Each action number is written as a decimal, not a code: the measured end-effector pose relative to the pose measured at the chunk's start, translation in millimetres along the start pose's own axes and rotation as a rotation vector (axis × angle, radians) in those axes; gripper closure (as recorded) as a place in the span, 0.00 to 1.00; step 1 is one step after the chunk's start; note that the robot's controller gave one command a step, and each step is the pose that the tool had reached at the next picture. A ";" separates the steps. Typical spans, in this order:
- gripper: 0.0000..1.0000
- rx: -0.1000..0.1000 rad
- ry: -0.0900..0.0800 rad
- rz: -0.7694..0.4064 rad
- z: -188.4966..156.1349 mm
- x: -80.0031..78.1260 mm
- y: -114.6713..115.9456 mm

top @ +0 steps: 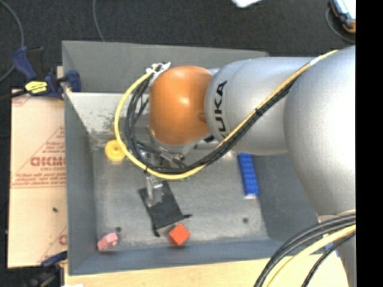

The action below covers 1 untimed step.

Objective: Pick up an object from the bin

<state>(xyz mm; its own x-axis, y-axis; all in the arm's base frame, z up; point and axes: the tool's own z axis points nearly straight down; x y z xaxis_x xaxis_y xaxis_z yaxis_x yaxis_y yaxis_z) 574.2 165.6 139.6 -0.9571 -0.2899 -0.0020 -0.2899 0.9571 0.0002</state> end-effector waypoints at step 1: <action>0.00 -0.001 -0.003 0.106 -17.4 33.3 -43.4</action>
Offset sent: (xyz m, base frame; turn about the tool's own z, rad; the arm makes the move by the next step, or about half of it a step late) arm 0.0028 -0.0594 -0.0170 0.0808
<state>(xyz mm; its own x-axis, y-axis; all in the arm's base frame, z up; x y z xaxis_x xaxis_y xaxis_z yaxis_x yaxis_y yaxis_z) 554.8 114.4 156.9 -0.9824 -0.1870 -0.0050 -0.1870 0.9824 0.0014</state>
